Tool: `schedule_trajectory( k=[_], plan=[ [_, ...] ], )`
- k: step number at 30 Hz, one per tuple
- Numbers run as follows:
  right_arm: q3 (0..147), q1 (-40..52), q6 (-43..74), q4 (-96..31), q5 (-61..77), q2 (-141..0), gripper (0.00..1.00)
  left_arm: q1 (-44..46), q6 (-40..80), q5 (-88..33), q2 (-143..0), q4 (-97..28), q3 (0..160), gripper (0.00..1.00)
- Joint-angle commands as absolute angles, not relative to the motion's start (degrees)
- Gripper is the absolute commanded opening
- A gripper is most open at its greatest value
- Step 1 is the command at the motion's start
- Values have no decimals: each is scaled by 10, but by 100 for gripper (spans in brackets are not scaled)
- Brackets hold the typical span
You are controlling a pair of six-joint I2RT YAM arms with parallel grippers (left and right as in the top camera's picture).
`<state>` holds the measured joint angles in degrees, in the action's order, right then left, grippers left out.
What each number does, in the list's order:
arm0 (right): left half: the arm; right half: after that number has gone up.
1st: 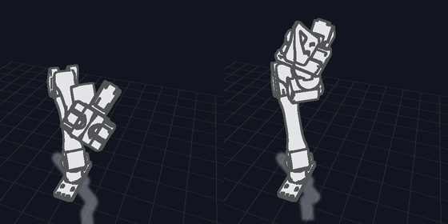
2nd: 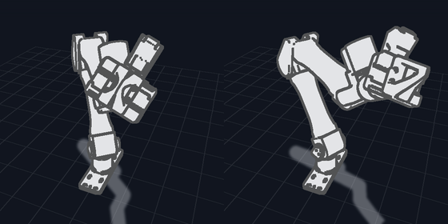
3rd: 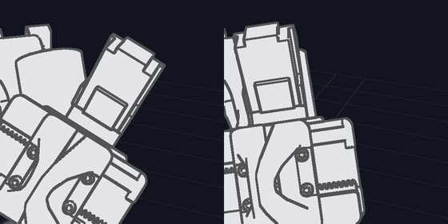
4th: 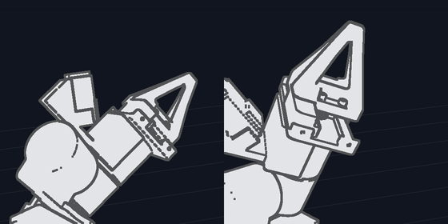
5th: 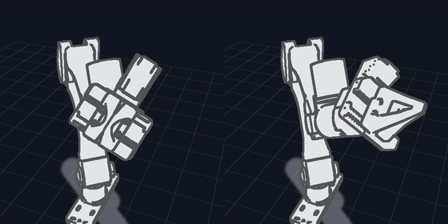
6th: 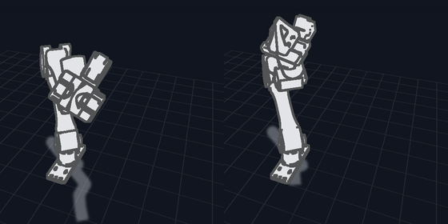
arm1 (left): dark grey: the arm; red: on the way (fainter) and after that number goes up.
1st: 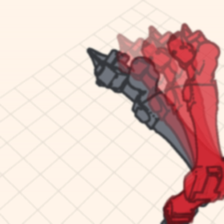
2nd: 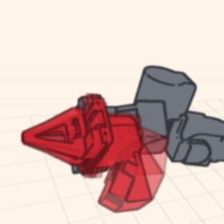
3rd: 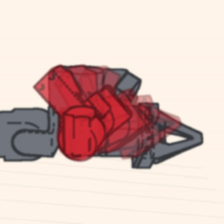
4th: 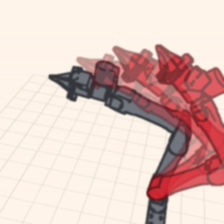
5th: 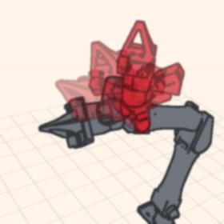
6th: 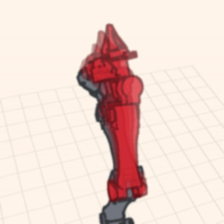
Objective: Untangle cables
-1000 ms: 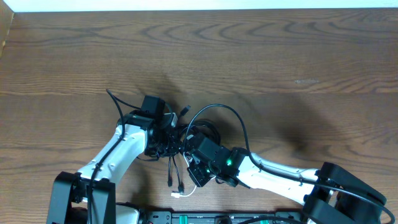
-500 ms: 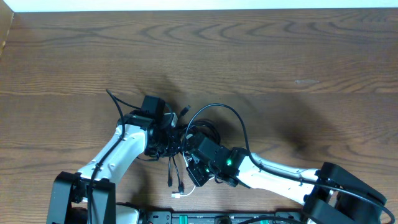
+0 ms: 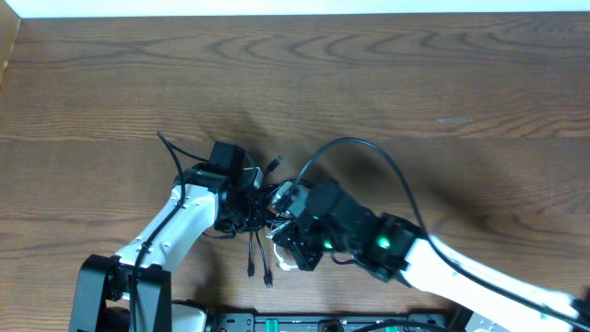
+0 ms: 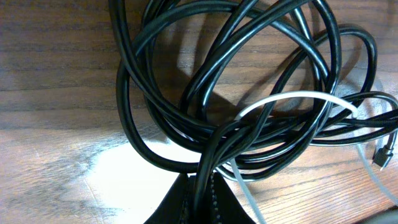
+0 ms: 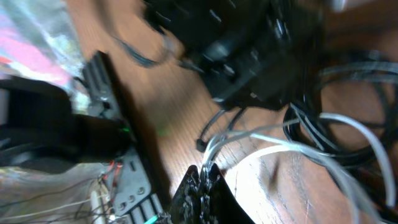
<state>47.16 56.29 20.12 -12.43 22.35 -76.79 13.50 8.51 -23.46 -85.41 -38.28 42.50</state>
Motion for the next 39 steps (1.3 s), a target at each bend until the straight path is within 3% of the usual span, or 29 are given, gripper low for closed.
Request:
schedule_trajectory(
  k=[1, 15, 17, 21, 24, 39],
  plan=[
    [479, 562, 168, -132, 228, -698, 1, 132, 77, -227, -858, -382, 421, 8],
    [479, 562, 141, -187, 139, -488, 1, 132, 77, -227, -858, -380, 421, 8],
    [479, 562, 140, -211, 136, -487, 17, 132, 77, -227, -858, -378, 421, 8],
    [478, 564, 141, -256, 137, -519, 41, 132, 77, -227, -858, -373, 421, 8],
    [478, 566, 141, -268, 141, -566, 50, 132, 78, -227, -858, -371, 421, 8],
    [478, 590, 141, -114, 136, -878, 50, 132, 77, -227, -858, -372, 421, 8]
  ],
)
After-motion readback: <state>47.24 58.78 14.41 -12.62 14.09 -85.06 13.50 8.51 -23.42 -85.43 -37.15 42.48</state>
